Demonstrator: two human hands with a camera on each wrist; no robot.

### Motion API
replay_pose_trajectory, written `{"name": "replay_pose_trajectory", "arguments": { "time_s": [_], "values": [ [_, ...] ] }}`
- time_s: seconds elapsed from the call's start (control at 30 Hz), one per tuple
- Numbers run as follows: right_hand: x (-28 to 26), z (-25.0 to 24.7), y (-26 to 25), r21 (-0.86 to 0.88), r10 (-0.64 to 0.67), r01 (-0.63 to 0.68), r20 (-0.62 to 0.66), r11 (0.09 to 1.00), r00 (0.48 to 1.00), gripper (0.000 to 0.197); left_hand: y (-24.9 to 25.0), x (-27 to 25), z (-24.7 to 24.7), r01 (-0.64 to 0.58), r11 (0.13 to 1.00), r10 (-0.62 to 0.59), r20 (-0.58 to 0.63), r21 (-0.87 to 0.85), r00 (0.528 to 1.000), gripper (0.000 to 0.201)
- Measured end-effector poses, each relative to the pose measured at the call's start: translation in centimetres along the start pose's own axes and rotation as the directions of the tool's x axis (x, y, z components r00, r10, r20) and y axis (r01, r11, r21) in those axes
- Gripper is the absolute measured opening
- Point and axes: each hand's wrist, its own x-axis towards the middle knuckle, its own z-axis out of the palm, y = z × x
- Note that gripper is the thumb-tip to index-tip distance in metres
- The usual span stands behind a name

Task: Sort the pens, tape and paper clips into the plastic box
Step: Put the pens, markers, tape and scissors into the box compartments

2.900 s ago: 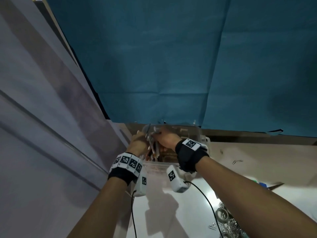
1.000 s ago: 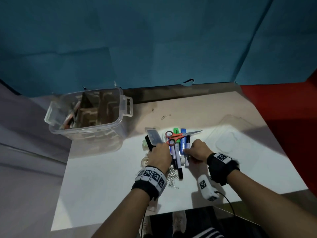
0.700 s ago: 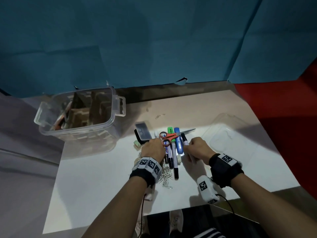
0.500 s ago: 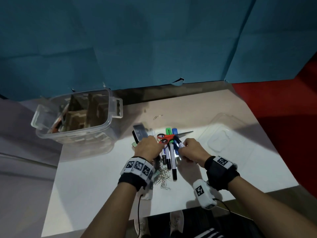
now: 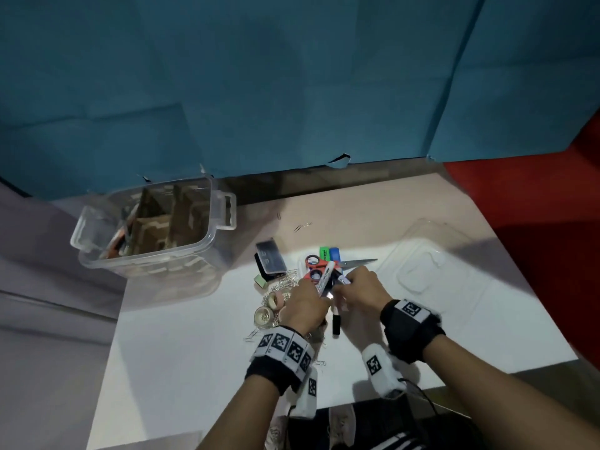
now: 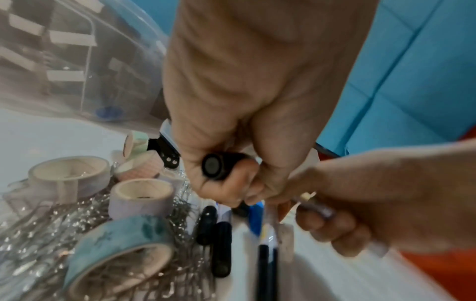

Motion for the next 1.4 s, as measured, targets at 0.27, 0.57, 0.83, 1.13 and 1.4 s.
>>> {"name": "replay_pose_trajectory", "arguments": {
  "time_s": [0.27, 0.57, 0.83, 1.13, 1.4],
  "values": [
    [-1.4, -5.1, 1.2, 0.468, 0.029, -0.047, 0.046, 0.882, 0.999, 0.01, 0.1, 0.9, 2.0, -0.158, 0.963, 0.194, -0.156, 0.216, 0.968, 0.024],
    [-1.4, -8.0, 0.7, 0.511, 0.053, -0.047, 0.002, 0.858, 0.999, 0.023, 0.7, 1.7, -0.1, -0.142, 0.935, 0.16, -0.031, 0.325, 0.987, 0.017],
    [-0.9, -7.8, -5.0, 0.557, 0.014, -0.03, 0.034, 0.83, 0.999, 0.014, 2.1, -1.0, -9.9, -0.251, 0.882, 0.12, 0.324, 0.4, 0.938, 0.023],
    [-0.8, -0.4, -19.9, 0.454, -0.297, 0.196, 0.163, 0.869, 0.941, 0.002, -4.1, -1.8, -25.4, -0.161, 0.982, 0.154, -0.075, -0.103, 0.985, 0.028],
    [1.6, 5.0, -31.1, 0.053, -0.399, 0.398, 0.005, 0.916, 0.917, 0.013, -7.7, 3.6, -29.8, -0.107, 0.994, 0.096, -0.274, -0.024, 0.957, 0.021]
  ]
}}
